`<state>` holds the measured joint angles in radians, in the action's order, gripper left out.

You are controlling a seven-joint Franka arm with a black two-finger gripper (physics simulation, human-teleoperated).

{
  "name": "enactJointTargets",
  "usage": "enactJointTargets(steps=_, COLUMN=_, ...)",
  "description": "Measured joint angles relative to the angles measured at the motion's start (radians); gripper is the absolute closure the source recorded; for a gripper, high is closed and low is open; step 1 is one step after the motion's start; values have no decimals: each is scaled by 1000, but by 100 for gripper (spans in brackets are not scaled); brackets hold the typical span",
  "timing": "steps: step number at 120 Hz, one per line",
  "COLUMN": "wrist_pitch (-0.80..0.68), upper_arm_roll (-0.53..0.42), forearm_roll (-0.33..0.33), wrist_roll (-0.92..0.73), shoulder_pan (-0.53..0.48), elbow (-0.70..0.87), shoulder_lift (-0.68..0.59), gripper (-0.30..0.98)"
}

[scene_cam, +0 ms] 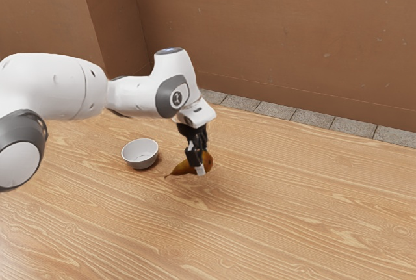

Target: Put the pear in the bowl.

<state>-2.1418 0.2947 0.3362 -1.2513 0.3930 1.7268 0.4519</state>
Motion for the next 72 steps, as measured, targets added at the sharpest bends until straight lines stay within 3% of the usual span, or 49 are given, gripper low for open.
enactJointTargets(steps=46, wrist_pitch=110, upper_arm_roll=251, forearm_roll=-37, wrist_roll=-1, shoulder_pan=-2, elbow=-1, shoulder_lift=-66, gripper=37)
enactJointTargets(steps=72, wrist_pitch=129, upper_arm_roll=281, forearm_roll=-50, wrist_roll=-4, shoulder_pan=-41, elbow=-2, shoulder_lift=-16, gripper=37)
